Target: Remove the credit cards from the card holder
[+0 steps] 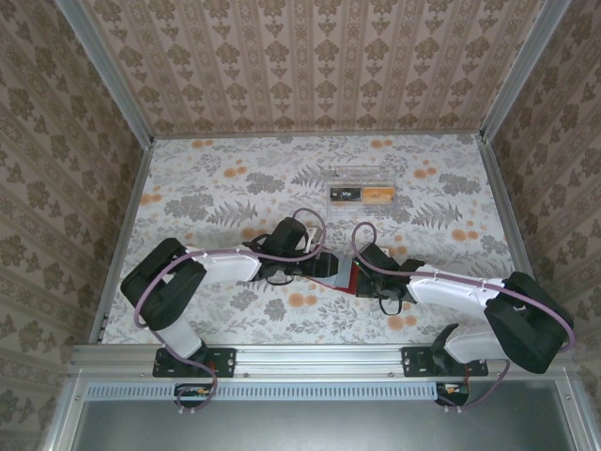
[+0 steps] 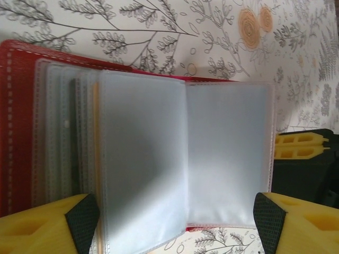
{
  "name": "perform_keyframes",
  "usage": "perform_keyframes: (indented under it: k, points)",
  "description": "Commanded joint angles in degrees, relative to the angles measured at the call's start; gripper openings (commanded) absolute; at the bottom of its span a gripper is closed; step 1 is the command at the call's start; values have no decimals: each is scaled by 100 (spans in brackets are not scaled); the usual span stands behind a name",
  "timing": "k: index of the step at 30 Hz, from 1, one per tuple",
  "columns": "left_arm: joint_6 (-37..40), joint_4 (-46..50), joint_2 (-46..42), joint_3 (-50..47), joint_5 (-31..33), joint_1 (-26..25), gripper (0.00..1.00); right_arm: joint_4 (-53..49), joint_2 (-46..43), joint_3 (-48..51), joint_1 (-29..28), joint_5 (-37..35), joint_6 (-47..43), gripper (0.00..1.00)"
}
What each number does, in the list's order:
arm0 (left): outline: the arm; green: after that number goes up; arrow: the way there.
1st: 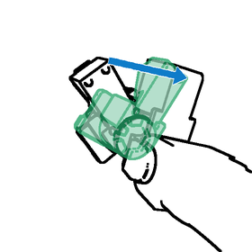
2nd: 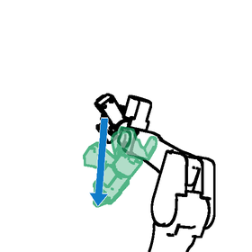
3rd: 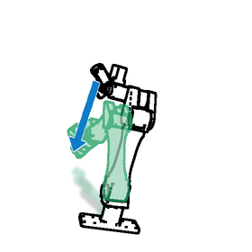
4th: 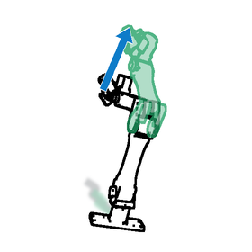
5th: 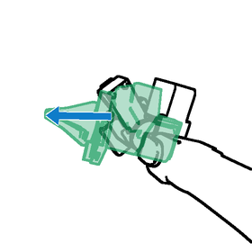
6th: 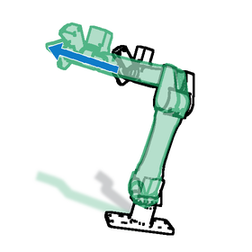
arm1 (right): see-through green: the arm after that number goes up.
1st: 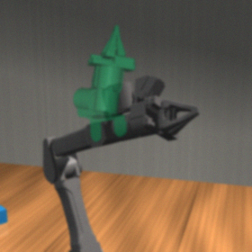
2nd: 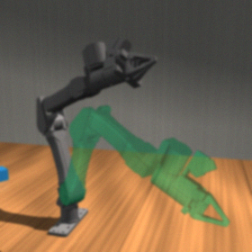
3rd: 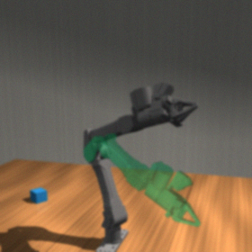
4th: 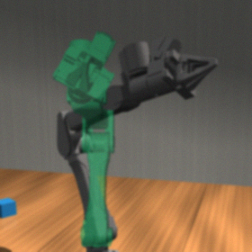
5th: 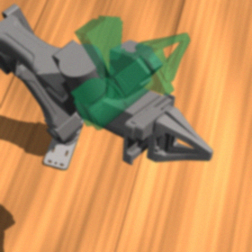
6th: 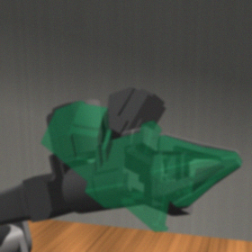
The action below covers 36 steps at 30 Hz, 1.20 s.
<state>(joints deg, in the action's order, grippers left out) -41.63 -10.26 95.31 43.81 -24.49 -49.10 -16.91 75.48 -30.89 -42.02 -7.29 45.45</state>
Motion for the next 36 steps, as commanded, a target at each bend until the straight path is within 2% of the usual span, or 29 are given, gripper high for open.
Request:
perform_keyframes:
  k: [1,8,16,20,23,27,29,33,36]
  points:
    - [-114,-339,121,-65,-435,-65,82,33,63,145,13,184,113,6]
    - [-310,-756,199,-122,-749,-89,84,49,89,158,6,180,120,6]
    - [-167,-443,44,-85,-539,-101,85,-86,-23,163,11,88,124,7]
    - [-117,-313,-25,-71,-444,-91,85,-503,-586,176,23,-255,185,18]
    - [-101,-310,-36,-62,-434,-67,85,-672,-1369,277,36,-395,225,21]
    - [-138,-336,-173,-121,-403,55,82,-341,-2225,399,54,-26,217,30]
    - [-126,-307,-304,-154,-398,176,81,-128,-2296,354,54,179,227,30]
    - [13,-138,-427,-139,-446,447,74,289,-1837,92,58,618,317,23]
    - [71,-144,-315,-104,-559,550,67,795,-1303,-2,55,973,508,22]
